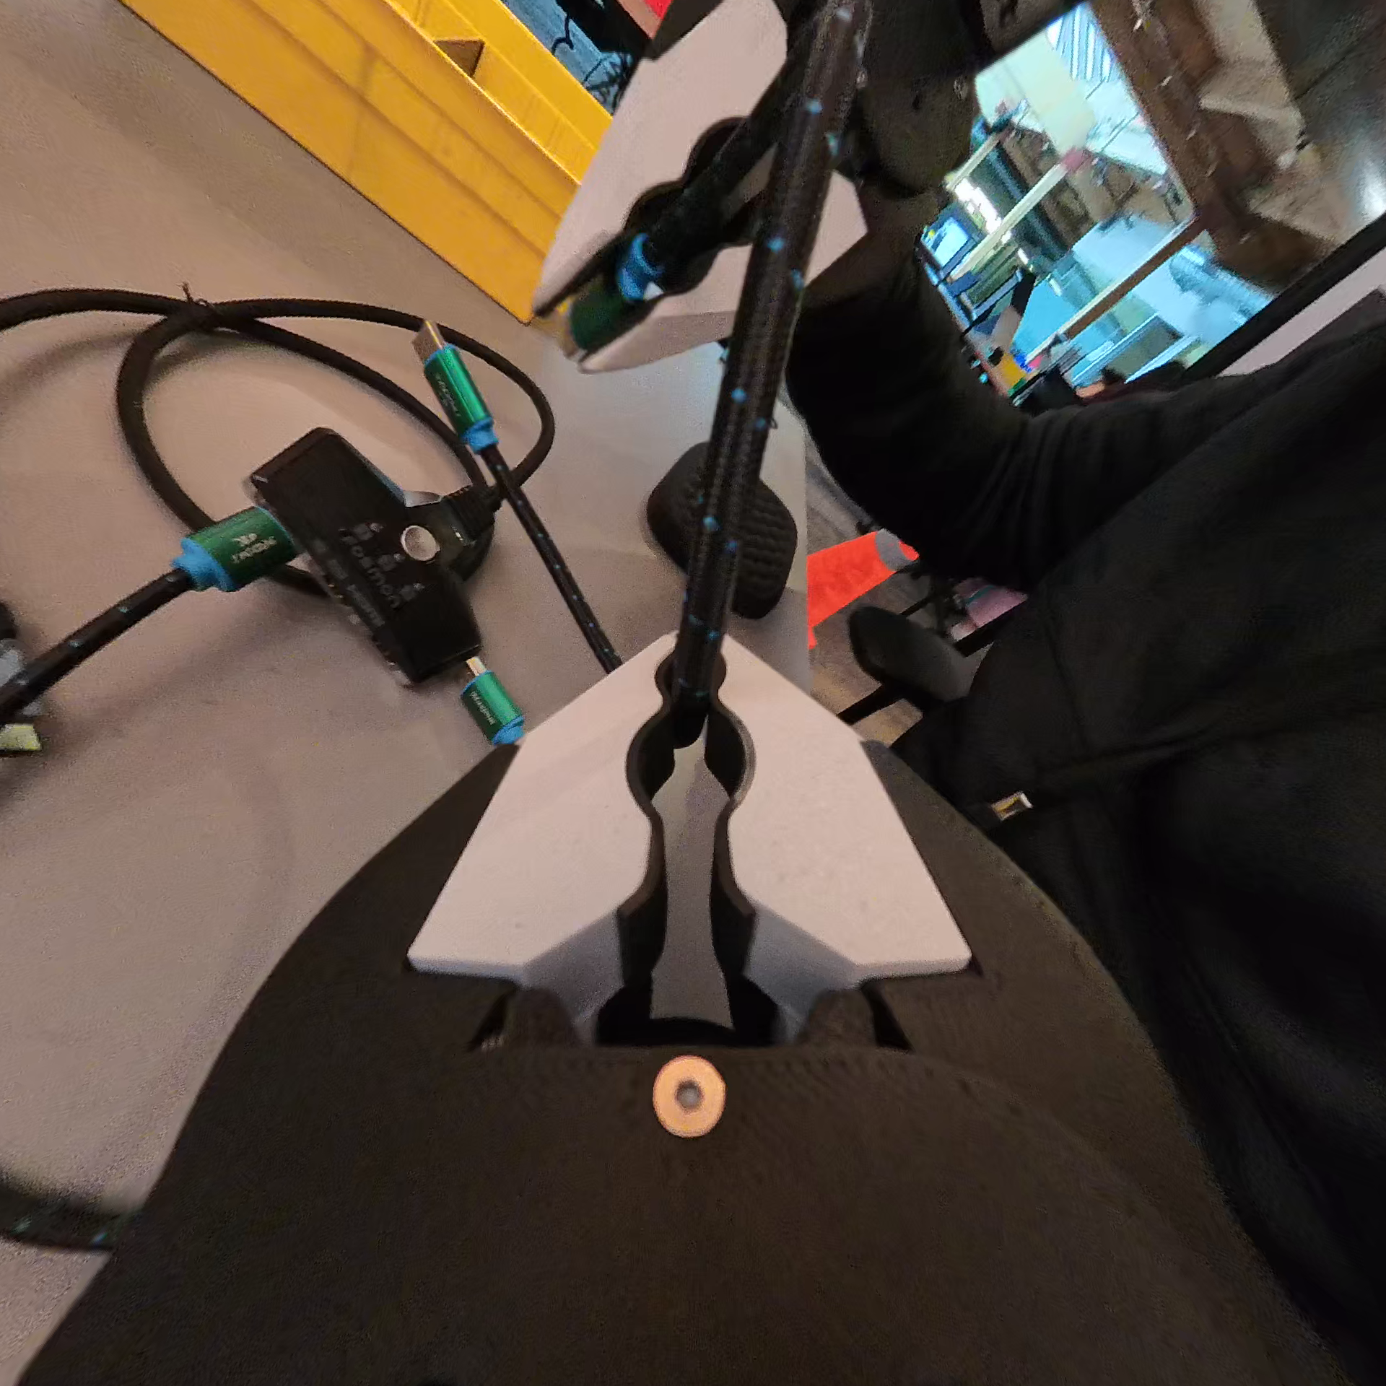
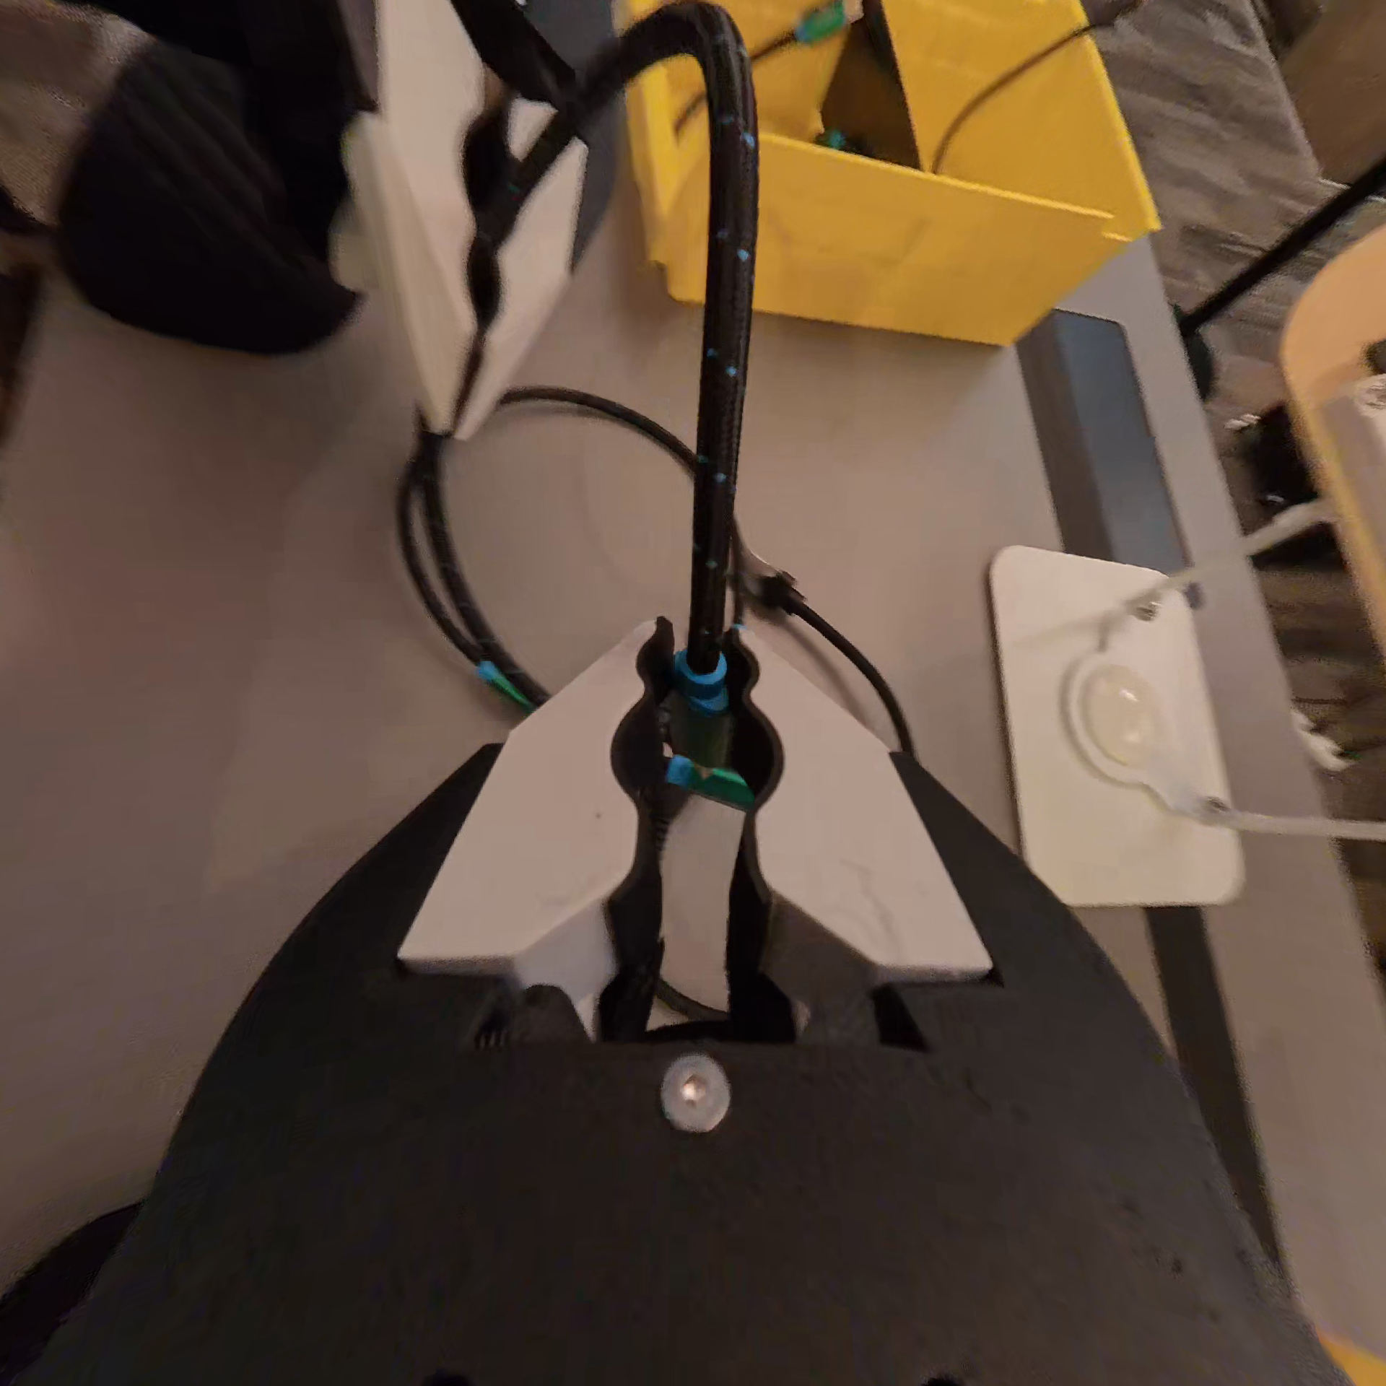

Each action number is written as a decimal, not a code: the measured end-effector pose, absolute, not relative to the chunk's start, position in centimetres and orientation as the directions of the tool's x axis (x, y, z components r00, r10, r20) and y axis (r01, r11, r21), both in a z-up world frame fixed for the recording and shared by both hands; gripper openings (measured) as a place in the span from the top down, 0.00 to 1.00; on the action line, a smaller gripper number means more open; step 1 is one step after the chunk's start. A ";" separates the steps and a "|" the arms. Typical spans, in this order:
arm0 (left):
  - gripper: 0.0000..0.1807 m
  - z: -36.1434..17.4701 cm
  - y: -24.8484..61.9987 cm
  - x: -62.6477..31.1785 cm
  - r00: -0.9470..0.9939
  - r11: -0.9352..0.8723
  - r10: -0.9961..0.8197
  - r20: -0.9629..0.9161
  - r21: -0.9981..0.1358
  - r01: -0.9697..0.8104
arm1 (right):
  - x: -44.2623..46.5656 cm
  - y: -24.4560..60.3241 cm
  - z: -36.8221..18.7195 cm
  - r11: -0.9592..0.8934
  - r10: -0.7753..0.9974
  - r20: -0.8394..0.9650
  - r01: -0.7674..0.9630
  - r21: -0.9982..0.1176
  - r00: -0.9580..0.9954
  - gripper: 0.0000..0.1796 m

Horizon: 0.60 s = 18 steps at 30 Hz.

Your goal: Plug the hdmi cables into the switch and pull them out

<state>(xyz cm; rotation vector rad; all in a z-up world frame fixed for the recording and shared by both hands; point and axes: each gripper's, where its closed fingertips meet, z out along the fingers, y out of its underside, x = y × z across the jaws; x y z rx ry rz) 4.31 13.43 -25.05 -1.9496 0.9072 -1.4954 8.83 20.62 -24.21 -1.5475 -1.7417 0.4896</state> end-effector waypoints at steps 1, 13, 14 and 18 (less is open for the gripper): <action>1.00 -25.0 13.2 4.6 0.159 -0.654 -0.756 0.635 -0.732 -0.189 | 8.8 21.2 -24.4 0.211 0.950 0.312 0.695 -0.688 0.020 0.94; 0.97 -25.2 13.1 6.4 0.144 -0.748 -0.658 0.739 -0.663 -0.015 | 8.9 24.0 -25.3 0.229 0.886 0.454 0.767 -0.600 0.091 0.93; 0.96 -25.9 13.8 5.7 0.195 -0.743 -0.658 0.728 -0.669 -0.009 | 8.9 23.6 -25.7 0.232 0.899 0.434 0.773 -0.591 0.062 0.93; 0.81 -28.3 15.8 2.5 0.404 -0.666 -0.697 0.592 -0.744 -0.058 | 8.9 21.3 -27.7 0.244 0.942 0.332 0.781 -0.576 -0.049 0.93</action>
